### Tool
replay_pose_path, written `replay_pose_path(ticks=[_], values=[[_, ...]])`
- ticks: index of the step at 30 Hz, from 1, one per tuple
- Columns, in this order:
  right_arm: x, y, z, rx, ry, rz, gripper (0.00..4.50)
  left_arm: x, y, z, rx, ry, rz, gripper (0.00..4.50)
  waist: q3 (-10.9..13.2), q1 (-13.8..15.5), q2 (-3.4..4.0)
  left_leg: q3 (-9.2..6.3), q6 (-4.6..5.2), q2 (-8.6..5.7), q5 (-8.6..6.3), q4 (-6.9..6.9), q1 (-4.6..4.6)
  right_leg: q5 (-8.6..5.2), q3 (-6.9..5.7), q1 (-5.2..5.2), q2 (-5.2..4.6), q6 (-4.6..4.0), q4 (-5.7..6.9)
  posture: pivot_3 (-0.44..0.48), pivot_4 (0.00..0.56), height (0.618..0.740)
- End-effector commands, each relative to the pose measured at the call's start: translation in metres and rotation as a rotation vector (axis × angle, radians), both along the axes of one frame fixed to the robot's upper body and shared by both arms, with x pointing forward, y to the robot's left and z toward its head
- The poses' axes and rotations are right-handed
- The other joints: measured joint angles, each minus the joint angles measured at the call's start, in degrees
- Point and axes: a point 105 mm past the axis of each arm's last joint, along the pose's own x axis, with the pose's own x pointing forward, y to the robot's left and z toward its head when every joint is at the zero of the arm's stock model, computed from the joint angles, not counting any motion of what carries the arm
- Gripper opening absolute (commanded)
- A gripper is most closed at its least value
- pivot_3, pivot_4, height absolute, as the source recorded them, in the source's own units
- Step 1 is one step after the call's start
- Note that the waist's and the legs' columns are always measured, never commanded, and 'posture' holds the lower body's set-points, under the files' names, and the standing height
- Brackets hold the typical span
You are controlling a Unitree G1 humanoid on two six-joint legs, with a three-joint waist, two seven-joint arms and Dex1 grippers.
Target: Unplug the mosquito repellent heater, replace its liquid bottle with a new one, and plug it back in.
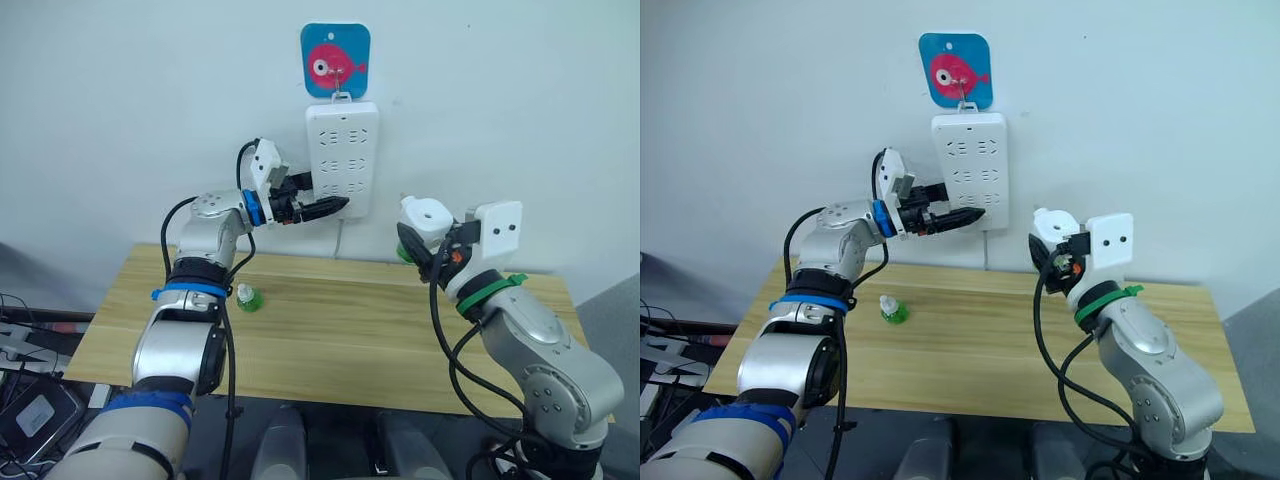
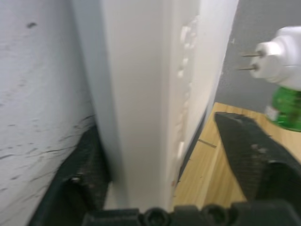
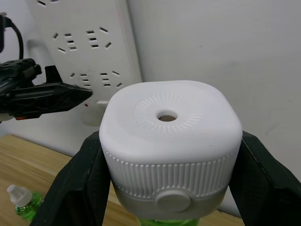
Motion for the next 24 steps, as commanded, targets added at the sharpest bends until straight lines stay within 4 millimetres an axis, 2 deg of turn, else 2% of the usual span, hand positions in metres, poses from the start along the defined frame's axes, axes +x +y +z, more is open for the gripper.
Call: replay_pose_path(ticks=[1,4,8,11,14,18,20,24], values=[[-0.003,-0.009,0.008,0.032,-0.056,-0.009,2.98,0.000,0.033,0.007,0.007,-0.018,0.120,4.48,0.05,-0.25,0.08,-0.01,0.00,0.01,0.01,0.00,0.02,0.00,0.00,0.00,0.01,0.00,0.04,0.205,0.199,0.740],[0.001,-0.021,0.001,0.060,-0.034,-0.039,2.98,-0.013,0.053,-0.004,0.038,0.008,0.173,4.48,0.07,-1.22,0.11,0.13,-0.01,0.10,0.02,-0.10,0.19,0.00,0.16,0.01,0.05,0.00,0.04,0.227,0.200,0.740],[0.004,-0.032,-0.003,0.105,-0.017,-0.062,2.98,-0.030,0.063,-0.017,0.078,0.026,0.199,4.48,0.16,-0.26,0.11,0.09,-0.12,0.10,0.08,-0.44,0.24,-0.04,0.07,-0.02,0.04,-0.06,0.00,0.244,0.201,0.740],[0.008,-0.041,-0.008,0.178,0.014,-0.075,2.98,-0.055,0.064,-0.026,0.102,0.020,0.189,4.48,0.16,0.24,0.11,0.11,-0.16,0.08,0.09,-0.66,0.24,0.08,0.05,-0.03,-0.07,-0.33,-0.10,0.260,0.199,0.740],[0.010,-0.049,-0.013,0.325,0.070,-0.071,2.98,-0.088,0.039,-0.032,0.118,-0.022,0.079,4.48,0.17,0.88,0.12,0.11,-0.21,0.06,0.06,-0.75,0.21,-0.07,-0.03,-0.03,-0.39,-0.56,-0.14,0.278,0.199,0.740],[0.010,-0.055,-0.019,0.590,0.162,-0.037,2.98,-0.115,-0.018,-0.031,0.040,-0.091,-0.076,4.48,0.21,2.98,0.17,0.08,-0.23,0.03,0.05,-0.78,0.20,-0.08,-0.08,-0.01,-0.41,-0.57,-0.23,0.286,0.197,0.740],[0.008,-0.055,-0.018,0.688,0.194,0.000,2.98,-0.119,-0.041,-0.030,-0.002,-0.110,-0.116,4.48,0.22,3.43,0.18,0.11,-0.23,-0.08,0.06,-0.73,0.20,-0.07,-0.05,0.02,-0.41,-0.57,-0.23,0.283,0.199,0.740],[0.002,-0.049,-0.007,0.847,0.241,0.088,2.98,-0.108,-0.071,-0.030,-0.049,-0.195,-0.116,4.48,0.24,3.10,0.16,0.22,-0.20,-0.39,0.07,-0.66,0.21,-0.07,0.15,0.06,-0.50,-0.55,-0.24,0.256,0.199,0.740]])
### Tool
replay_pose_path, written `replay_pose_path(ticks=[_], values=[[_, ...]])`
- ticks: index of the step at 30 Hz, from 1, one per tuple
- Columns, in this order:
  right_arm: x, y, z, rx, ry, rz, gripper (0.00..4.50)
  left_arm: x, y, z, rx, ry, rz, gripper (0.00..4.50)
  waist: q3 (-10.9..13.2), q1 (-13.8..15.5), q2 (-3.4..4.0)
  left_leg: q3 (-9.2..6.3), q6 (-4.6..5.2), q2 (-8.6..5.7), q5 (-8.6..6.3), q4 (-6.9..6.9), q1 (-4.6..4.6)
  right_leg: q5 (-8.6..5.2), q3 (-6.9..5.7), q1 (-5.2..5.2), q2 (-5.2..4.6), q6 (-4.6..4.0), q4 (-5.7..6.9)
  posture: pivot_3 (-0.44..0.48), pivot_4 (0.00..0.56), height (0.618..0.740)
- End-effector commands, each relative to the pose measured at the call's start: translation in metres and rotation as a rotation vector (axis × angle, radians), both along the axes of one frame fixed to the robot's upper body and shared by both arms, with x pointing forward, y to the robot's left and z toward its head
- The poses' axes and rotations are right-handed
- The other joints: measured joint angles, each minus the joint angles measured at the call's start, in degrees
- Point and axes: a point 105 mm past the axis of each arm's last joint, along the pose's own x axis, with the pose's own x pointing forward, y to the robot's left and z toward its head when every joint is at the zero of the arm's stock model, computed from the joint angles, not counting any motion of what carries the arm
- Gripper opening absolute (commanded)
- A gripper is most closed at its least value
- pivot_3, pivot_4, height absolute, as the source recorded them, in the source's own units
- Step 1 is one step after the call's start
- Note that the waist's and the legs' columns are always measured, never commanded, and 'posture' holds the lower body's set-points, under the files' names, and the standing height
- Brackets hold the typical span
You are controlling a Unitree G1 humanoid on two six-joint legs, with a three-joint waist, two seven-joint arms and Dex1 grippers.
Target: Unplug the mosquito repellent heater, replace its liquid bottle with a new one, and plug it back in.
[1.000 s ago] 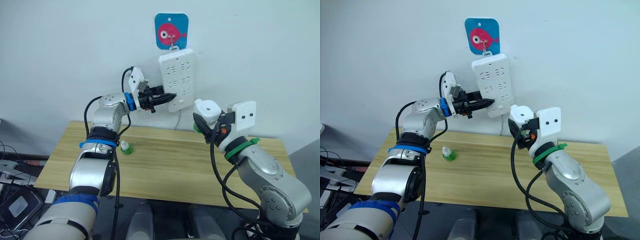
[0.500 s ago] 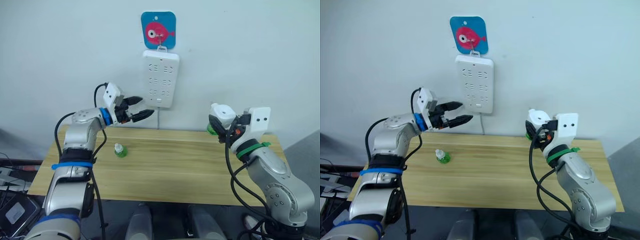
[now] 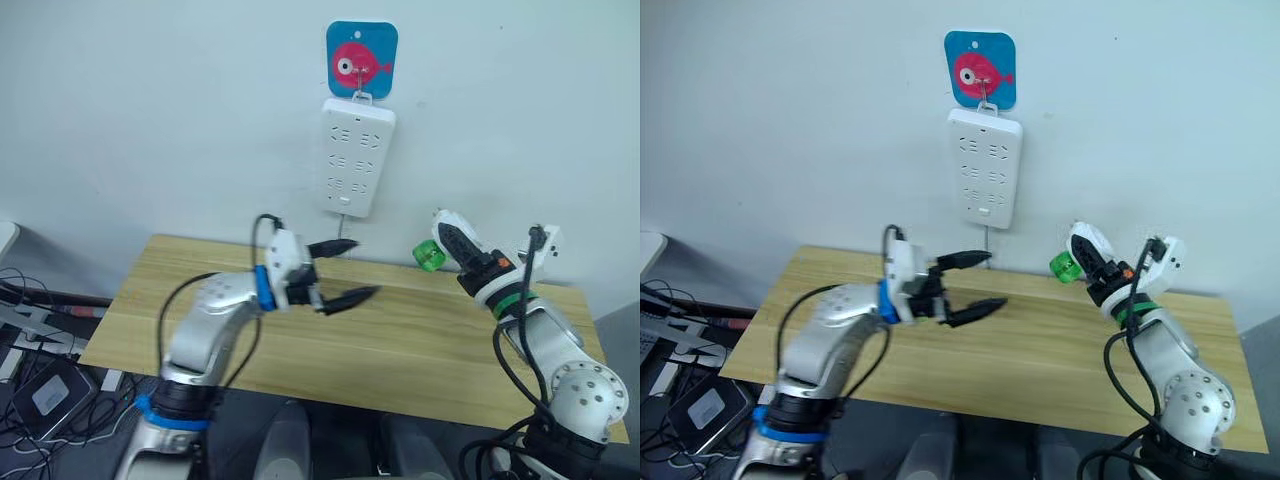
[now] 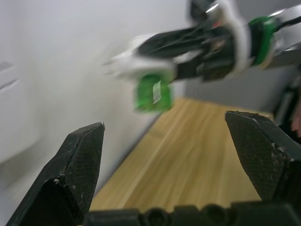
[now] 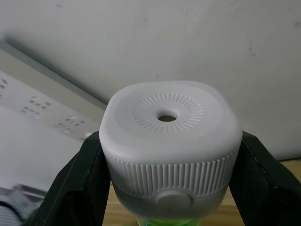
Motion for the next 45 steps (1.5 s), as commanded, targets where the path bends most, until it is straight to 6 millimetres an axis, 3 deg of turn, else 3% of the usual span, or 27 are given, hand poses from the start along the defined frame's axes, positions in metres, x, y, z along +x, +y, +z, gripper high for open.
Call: replay_pose_path(ticks=[1,6,11,21,29,32,37,40,45], values=[[-0.009,0.004,0.021,0.165,-0.035,0.054,2.98,0.010,-0.014,0.006,-0.030,-0.102,0.026,4.48,-0.01,-0.19,-0.01,-0.01,0.02,-0.07,0.01,0.00,0.01,0.00,0.00,0.00,-0.04,0.00,0.01,0.252,0.196,0.740],[-0.015,0.009,0.033,0.288,-0.017,0.060,2.98,0.013,-0.038,0.008,-0.099,-0.123,0.023,4.48,0.00,-0.73,-0.01,-0.03,0.05,-0.14,0.01,-0.04,-0.01,-0.02,0.01,0.00,-0.06,0.04,0.01,0.236,0.198,0.740],[-0.019,0.014,0.035,0.296,0.003,0.066,2.98,0.011,-0.052,0.015,-0.147,-0.143,0.020,4.48,-0.01,-0.85,-0.01,-0.11,0.05,-0.20,0.01,-0.05,-0.07,-0.07,-0.01,-0.01,-0.08,0.11,-0.01,0.229,0.197,0.740],[-0.020,0.018,0.036,0.288,0.011,0.067,2.98,0.017,-0.053,0.022,-0.185,-0.142,0.049,4.48,-0.01,-1.48,-0.01,-0.15,0.05,-0.23,0.02,0.00,-0.08,-0.07,-0.02,0.01,-0.10,0.13,0.03,0.222,0.202,0.740],[-0.024,0.026,0.039,0.294,0.004,0.090,2.98,0.014,-0.058,0.013,-0.165,-0.121,0.041,2.10,0.00,-1.48,-0.01,-0.18,0.05,-0.23,0.02,-0.02,-0.09,-0.08,-0.04,0.01,-0.10,0.13,0.01,0.216,0.200,0.740],[-0.024,0.028,0.041,0.298,0.000,0.096,2.98,0.014,-0.059,0.012,-0.159,-0.119,0.038,1.86,0.00,-1.49,-0.01,-0.18,0.05,-0.24,0.03,0.00,-0.08,-0.08,-0.04,0.03,-0.10,0.13,0.02,0.216,0.200,0.740],[-0.024,0.028,0.041,0.291,0.002,0.091,2.98,0.017,-0.058,0.014,-0.149,-0.147,0.050,0.40,0.00,-1.51,-0.01,-0.19,0.05,-0.24,0.03,0.00,-0.09,-0.08,-0.04,0.03,-0.10,0.13,0.02,0.214,0.201,0.740],[-0.023,0.028,0.040,0.289,0.002,0.091,2.98,0.016,-0.057,0.013,-0.147,-0.149,0.044,0.52,0.00,-1.51,-0.01,-0.19,0.05,-0.24,0.03,0.00,-0.09,-0.08,-0.04,0.03,-0.10,0.13,0.02,0.214,0.200,0.740],[-0.023,0.028,0.040,0.281,0.000,0.092,2.98,0.015,-0.057,0.013,-0.147,-0.158,0.046,1.89,0.00,-1.50,-0.01,-0.20,0.05,-0.24,0.03,0.00,-0.09,-0.08,-0.05,0.03,-0.10,0.13,0.03,0.213,0.200,0.740]])
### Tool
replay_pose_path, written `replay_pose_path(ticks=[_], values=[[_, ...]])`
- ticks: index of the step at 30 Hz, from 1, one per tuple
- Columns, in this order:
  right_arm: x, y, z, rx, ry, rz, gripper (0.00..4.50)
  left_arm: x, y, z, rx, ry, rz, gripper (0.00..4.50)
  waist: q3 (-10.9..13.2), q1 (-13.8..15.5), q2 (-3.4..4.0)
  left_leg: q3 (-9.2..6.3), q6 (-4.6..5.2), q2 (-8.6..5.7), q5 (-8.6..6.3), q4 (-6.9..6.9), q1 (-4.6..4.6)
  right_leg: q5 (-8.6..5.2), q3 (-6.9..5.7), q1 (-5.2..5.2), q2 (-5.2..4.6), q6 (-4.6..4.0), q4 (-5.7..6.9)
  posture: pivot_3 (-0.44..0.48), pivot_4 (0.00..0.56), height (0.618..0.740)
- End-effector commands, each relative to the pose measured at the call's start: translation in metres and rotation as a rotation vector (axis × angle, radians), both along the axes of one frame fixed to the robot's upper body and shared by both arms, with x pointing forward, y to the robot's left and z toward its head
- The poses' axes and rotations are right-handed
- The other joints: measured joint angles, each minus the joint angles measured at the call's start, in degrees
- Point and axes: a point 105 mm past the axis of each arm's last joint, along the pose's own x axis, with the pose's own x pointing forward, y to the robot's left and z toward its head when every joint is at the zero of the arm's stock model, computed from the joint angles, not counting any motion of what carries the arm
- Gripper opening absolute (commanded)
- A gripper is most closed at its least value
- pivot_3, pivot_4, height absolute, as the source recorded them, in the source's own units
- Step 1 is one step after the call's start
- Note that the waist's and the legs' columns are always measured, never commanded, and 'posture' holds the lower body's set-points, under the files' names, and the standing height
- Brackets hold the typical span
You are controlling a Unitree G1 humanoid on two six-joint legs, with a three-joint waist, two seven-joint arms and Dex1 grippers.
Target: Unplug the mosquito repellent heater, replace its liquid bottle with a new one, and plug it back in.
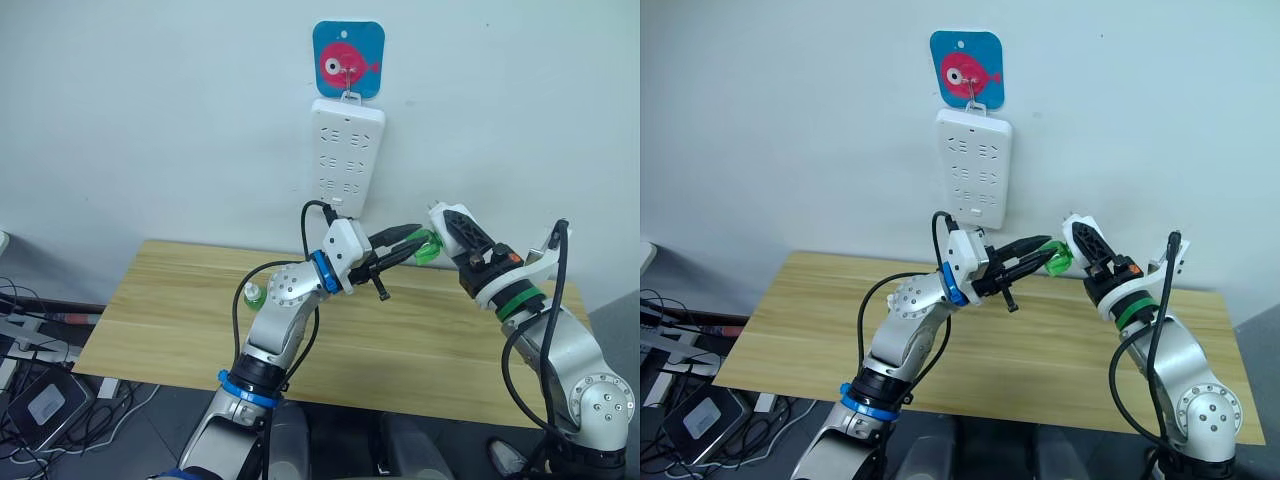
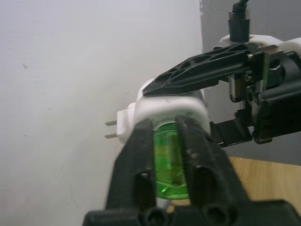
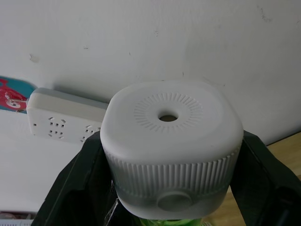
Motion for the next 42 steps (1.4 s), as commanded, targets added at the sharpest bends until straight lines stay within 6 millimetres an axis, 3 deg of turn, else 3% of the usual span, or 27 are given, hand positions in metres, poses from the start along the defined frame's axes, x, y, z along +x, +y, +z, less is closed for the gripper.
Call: replay_pose_path(ticks=[1,9,21,24,30,38,39,42], values=[[-0.010,0.010,0.022,0.017,-0.106,0.052,2.98,-0.003,-0.006,-0.002,0.015,-0.009,-0.009,2.15,0.00,0.00,0.00,0.00,0.00,0.00,0.00,0.00,0.00,0.00,0.00,0.00,0.00,0.00,0.00,0.213,0.199,0.740],[-0.011,0.011,0.023,0.015,-0.115,0.060,2.98,-0.003,-0.008,-0.006,0.017,0.004,0.010,4.48,0.00,0.01,0.00,-0.02,0.00,-0.01,0.00,0.00,0.00,0.00,-0.01,0.00,-0.01,0.00,0.00,0.211,0.195,0.740],[-0.012,0.010,0.021,0.012,-0.110,0.052,2.98,-0.006,-0.007,0.004,-0.039,0.005,0.007,4.48,0.00,0.02,0.00,-0.02,0.01,-0.01,0.01,0.01,0.01,0.00,-0.02,0.01,-0.02,0.00,0.05,0.211,0.192,0.740],[-0.012,0.011,0.022,0.015,-0.114,0.054,2.98,-0.007,-0.006,0.001,-0.024,0.007,0.001,3.90,-0.01,0.03,0.00,-0.02,0.02,-0.01,0.01,0.02,0.01,0.00,-0.02,0.01,-0.02,0.00,0.06,0.210,0.186,0.740],[-0.013,0.013,0.026,0.020,-0.124,0.066,2.98,-0.005,-0.007,-0.001,-0.018,0.014,0.001,2.28,-0.01,0.03,0.00,-0.02,0.03,-0.02,0.03,0.03,0.02,0.00,-0.02,0.01,-0.02,-0.01,0.10,0.210,0.186,0.740],[-0.014,0.017,0.027,-0.003,-0.134,0.089,2.98,-0.010,-0.009,0.000,-0.001,-0.003,-0.030,2.28,-0.01,0.00,-0.01,-0.03,0.04,-0.02,0.04,0.03,0.02,0.00,-0.02,0.01,-0.02,-0.01,0.11,0.206,0.195,0.740],[-0.015,0.018,0.027,-0.008,-0.135,0.098,3.71,-0.011,-0.009,0.000,0.004,-0.011,-0.040,2.28,-0.01,-0.01,0.00,-0.03,0.04,-0.02,0.04,0.03,0.02,0.00,-0.02,0.01,-0.02,-0.01,0.11,0.206,0.195,0.740],[-0.019,0.020,0.026,-0.025,-0.125,0.173,4.45,-0.012,-0.005,0.001,0.032,-0.039,-0.080,2.28,0.00,-0.01,0.00,-0.03,0.05,-0.02,0.04,0.03,0.02,0.00,-0.03,0.01,-0.02,-0.01,0.12,0.202,0.199,0.740]])
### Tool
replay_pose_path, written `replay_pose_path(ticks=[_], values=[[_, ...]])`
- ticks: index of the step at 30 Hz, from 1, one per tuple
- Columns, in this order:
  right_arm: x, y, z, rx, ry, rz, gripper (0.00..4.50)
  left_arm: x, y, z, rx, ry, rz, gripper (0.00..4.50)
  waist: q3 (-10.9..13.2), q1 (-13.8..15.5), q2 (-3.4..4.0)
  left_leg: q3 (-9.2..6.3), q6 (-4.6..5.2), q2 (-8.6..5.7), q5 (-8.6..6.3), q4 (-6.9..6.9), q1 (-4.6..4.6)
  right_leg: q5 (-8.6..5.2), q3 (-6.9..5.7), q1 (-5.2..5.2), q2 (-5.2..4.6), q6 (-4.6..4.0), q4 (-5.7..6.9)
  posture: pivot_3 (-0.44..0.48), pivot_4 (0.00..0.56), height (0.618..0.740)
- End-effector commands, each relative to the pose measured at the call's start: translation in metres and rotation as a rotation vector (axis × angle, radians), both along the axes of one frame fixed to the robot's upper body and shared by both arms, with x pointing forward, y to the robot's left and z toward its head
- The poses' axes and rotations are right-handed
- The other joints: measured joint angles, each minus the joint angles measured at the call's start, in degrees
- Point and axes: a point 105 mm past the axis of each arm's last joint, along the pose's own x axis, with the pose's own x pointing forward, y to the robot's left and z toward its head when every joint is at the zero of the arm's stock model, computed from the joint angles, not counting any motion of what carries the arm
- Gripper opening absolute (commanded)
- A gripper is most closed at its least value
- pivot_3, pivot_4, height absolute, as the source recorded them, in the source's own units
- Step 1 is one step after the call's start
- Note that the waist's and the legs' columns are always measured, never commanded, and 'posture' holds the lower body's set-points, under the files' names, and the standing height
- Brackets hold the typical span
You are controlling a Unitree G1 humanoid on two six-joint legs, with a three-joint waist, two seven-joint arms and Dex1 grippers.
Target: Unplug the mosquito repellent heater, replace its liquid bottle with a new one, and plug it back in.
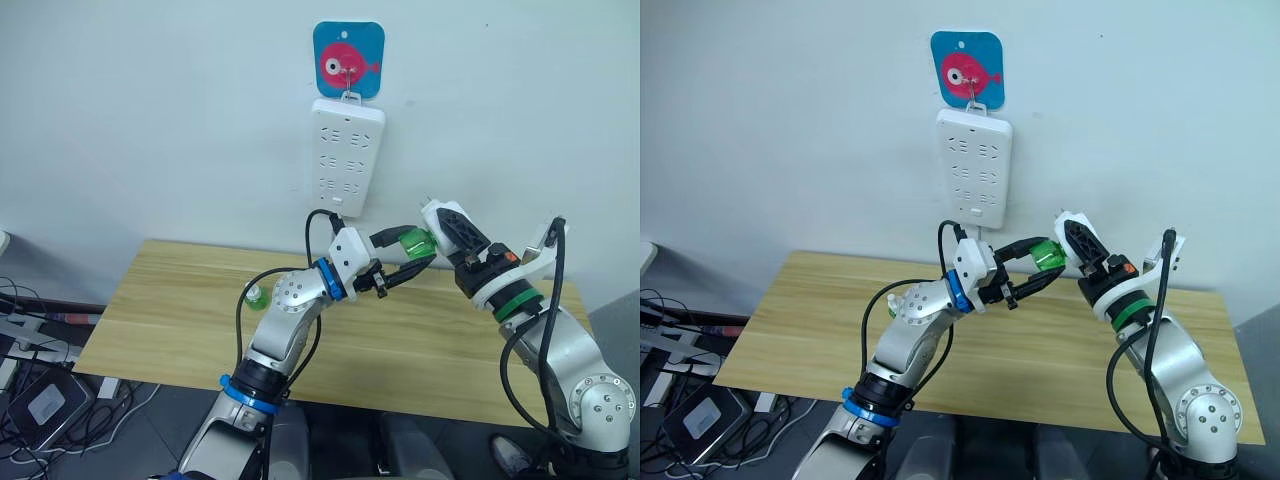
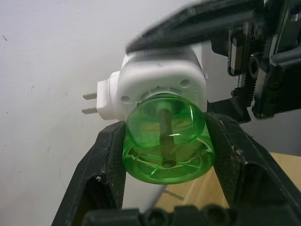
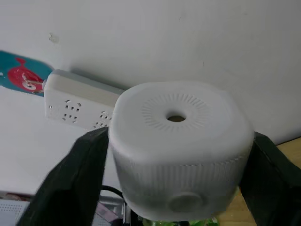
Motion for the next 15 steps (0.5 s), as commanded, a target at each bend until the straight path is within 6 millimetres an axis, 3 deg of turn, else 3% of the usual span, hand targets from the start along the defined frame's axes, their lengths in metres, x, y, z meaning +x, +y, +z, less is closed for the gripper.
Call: replay_pose_path(ticks=[1,5,10,15], values=[[-0.016,0.009,0.018,-0.005,-0.069,0.142,4.45,-0.010,0.000,0.013,0.010,-0.086,-0.093,2.28,0.00,0.00,0.00,0.00,0.00,0.00,0.00,0.00,0.00,0.00,0.01,0.00,0.00,0.00,0.01,0.202,0.199,0.740],[-0.026,0.002,0.007,-0.137,-0.067,0.273,4.45,-0.012,0.012,0.010,0.124,-0.213,-0.232,2.28,0.00,0.10,0.00,0.01,0.02,-0.04,0.01,0.01,0.02,0.00,0.01,0.03,-0.01,-0.01,0.01,0.200,0.204,0.740],[-0.038,-0.006,0.001,-0.252,-0.104,0.454,4.45,-0.015,0.021,0.006,0.186,-0.208,-0.391,2.28,0.02,0.01,0.00,0.04,0.07,-0.06,0.03,0.01,0.04,0.00,0.04,0.06,-0.01,-0.01,-0.01,0.197,0.212,0.740],[-0.038,-0.011,0.003,-0.295,-0.112,0.554,4.45,-0.015,0.021,0.001,0.209,-0.197,-0.438,2.28,0.10,-0.05,-0.06,0.01,0.12,-0.05,0.04,0.00,0.06,0.00,0.00,0.06,0.00,-0.01,0.01,0.194,0.222,0.740]])
